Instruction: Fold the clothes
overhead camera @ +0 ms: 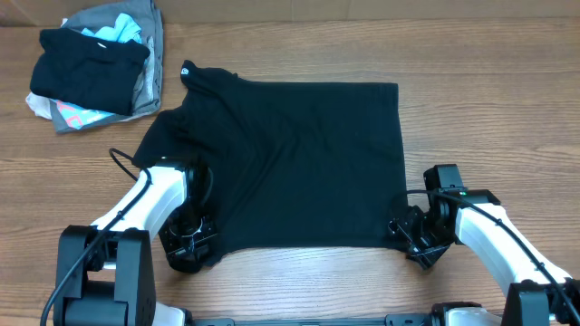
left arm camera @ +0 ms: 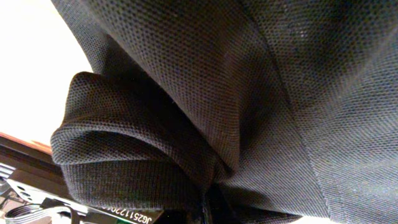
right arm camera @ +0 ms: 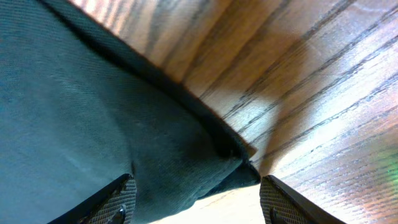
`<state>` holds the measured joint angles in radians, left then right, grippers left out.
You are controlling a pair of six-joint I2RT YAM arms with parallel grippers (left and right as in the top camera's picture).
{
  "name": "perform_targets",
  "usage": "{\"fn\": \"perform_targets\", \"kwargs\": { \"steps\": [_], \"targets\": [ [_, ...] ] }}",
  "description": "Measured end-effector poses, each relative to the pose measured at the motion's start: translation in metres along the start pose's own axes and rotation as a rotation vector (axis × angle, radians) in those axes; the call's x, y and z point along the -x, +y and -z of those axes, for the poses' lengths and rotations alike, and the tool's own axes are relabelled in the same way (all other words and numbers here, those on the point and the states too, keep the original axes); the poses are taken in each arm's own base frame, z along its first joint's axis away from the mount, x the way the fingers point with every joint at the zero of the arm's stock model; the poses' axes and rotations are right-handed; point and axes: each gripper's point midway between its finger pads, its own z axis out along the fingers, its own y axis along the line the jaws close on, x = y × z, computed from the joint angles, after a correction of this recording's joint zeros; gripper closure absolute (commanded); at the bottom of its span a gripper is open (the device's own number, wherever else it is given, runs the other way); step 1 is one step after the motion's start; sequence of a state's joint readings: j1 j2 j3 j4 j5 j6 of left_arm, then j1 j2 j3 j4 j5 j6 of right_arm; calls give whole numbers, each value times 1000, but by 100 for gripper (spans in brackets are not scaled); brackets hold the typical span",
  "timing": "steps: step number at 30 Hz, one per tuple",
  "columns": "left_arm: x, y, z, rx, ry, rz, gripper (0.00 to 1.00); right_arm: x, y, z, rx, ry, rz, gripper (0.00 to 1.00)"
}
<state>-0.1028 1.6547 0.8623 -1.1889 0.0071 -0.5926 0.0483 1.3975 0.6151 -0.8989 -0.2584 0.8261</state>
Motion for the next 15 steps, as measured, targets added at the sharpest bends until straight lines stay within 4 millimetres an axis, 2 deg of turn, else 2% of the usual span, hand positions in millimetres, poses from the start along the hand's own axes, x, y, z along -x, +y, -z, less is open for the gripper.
{"fn": "perform_targets", "kwargs": {
  "steps": [3, 12, 14, 15],
  "targets": [
    [0, 0, 0, -1, 0, 0, 95, -1, -4, -2, -11, 4, -10, 33],
    [-6, -1, 0, -10, 26, 0, 96, -2, -8, -4, -28, 3, -56, 78],
    [-10, -1, 0, -11, 47, 0, 96, -2, -10, -4, -36, 0, -75, 92],
    [-12, -1, 0, -11, 54, -1, 96, -1, -10, -4, -38, -2, -86, 93]
  ]
}}
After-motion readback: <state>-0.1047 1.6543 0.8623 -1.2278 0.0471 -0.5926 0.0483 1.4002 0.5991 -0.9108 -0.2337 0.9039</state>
